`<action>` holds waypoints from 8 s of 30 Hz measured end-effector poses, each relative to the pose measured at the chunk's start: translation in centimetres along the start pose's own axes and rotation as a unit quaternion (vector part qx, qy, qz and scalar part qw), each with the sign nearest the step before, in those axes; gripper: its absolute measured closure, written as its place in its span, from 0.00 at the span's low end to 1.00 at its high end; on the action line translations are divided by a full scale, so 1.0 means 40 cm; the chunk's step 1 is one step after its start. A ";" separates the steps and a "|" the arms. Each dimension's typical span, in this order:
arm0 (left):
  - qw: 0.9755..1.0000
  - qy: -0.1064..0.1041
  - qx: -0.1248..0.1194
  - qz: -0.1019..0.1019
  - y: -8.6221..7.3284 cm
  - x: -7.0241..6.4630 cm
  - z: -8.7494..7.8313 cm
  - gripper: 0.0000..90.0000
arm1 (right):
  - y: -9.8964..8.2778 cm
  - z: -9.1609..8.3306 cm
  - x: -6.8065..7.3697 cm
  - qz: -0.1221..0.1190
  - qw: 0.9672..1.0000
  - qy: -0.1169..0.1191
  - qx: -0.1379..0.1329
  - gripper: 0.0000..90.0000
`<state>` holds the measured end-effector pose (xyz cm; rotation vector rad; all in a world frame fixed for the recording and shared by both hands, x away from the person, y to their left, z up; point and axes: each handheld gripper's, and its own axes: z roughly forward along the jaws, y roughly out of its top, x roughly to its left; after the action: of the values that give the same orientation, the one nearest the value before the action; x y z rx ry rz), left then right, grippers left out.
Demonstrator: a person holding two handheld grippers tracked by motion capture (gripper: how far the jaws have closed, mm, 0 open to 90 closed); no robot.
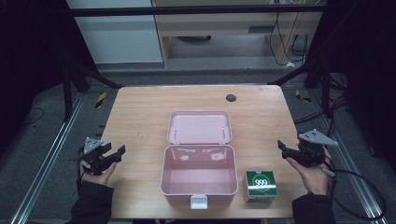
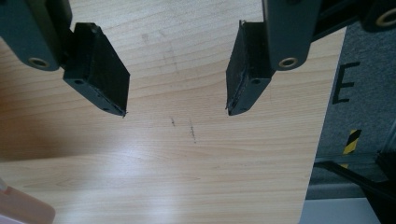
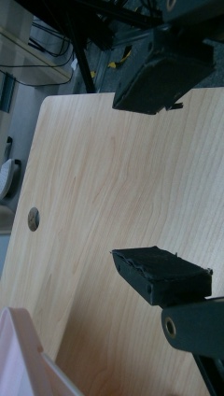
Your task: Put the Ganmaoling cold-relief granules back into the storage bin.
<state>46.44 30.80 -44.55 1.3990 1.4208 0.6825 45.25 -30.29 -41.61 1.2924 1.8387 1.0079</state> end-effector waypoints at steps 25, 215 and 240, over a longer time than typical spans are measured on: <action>0.999 0.001 0.041 0.024 -0.023 -0.004 0.010 0.41 | 0.135 -0.068 0.045 -0.106 0.985 0.135 0.027 0.17; 0.997 0.001 0.061 0.055 -0.043 -0.017 0.032 0.39 | 0.365 -0.094 0.392 -0.405 0.825 0.345 0.194 0.18; 0.996 0.000 0.063 0.056 -0.044 -0.016 0.033 0.39 | 0.339 -0.019 0.509 -0.431 0.796 0.367 0.215 0.17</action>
<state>46.85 29.54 -46.43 1.5863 1.4141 0.6742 44.67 -8.16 -31.19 0.0622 2.9504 0.5844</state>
